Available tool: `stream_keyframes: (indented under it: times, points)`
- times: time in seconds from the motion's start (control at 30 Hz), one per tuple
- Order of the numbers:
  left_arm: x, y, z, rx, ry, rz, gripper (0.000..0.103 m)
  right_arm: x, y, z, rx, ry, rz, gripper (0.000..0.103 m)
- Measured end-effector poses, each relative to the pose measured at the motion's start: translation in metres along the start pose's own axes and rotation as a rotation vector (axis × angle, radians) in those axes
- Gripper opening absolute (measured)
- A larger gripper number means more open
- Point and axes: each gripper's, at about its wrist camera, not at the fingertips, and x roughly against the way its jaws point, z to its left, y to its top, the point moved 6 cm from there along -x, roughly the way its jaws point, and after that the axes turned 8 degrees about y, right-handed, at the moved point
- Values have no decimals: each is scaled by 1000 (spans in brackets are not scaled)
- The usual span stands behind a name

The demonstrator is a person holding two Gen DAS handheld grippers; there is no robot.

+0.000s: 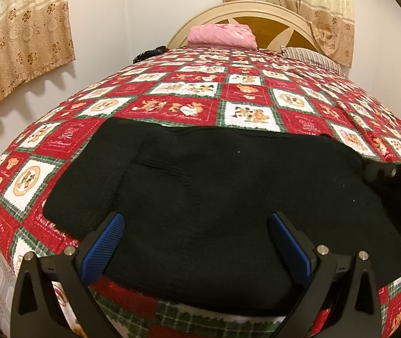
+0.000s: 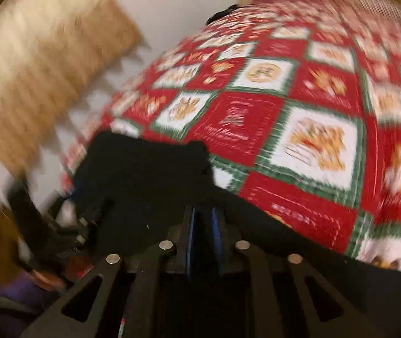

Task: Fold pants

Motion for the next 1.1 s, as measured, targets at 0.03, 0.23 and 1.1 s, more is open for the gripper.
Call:
stream_keyframes:
  times: [0.03,0.23,1.1]
  points:
    - [0,0,0,0,0,0,103,15,2,-13,-50,-22,-36,11]
    - [0,0,0,2,1,-2,103,114,-30,-52,-163,-164,-193,15]
    - [1,1,-1,16,50,13,103,469,-235,-124,-537,-796,-973,81]
